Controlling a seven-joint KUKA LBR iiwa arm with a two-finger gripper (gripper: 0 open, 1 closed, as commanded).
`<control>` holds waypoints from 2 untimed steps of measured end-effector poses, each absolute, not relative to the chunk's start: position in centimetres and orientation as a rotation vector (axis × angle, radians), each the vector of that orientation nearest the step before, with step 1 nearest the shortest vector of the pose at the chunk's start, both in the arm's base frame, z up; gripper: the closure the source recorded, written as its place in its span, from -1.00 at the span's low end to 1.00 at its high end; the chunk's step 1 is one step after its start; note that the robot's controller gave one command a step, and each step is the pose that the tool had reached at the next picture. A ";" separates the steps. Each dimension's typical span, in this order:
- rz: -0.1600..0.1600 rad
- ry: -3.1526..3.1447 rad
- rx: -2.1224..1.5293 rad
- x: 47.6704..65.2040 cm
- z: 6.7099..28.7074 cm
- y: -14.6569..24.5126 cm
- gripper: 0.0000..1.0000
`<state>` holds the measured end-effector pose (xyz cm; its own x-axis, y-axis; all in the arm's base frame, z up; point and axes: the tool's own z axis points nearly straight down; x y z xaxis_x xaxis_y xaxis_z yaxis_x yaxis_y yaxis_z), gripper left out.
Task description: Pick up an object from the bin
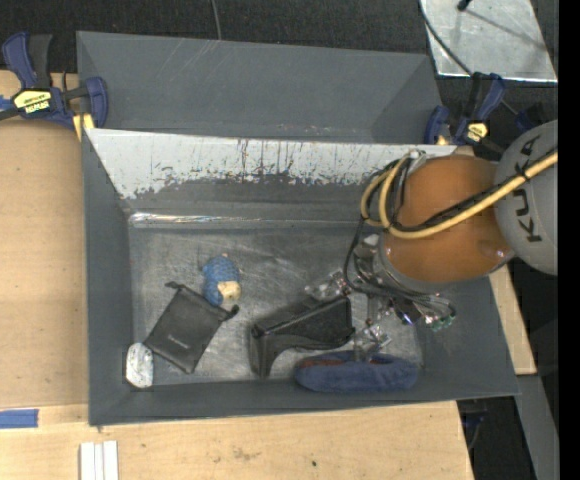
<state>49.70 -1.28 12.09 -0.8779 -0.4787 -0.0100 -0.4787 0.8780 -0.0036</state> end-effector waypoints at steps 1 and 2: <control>0.000 3.017 -0.872 51.9 9.8 0.1 -1.00; 0.001 3.017 -0.867 51.9 9.9 0.1 1.00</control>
Offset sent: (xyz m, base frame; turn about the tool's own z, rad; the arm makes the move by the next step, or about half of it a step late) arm 0.0213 0.0138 -0.0223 -0.0645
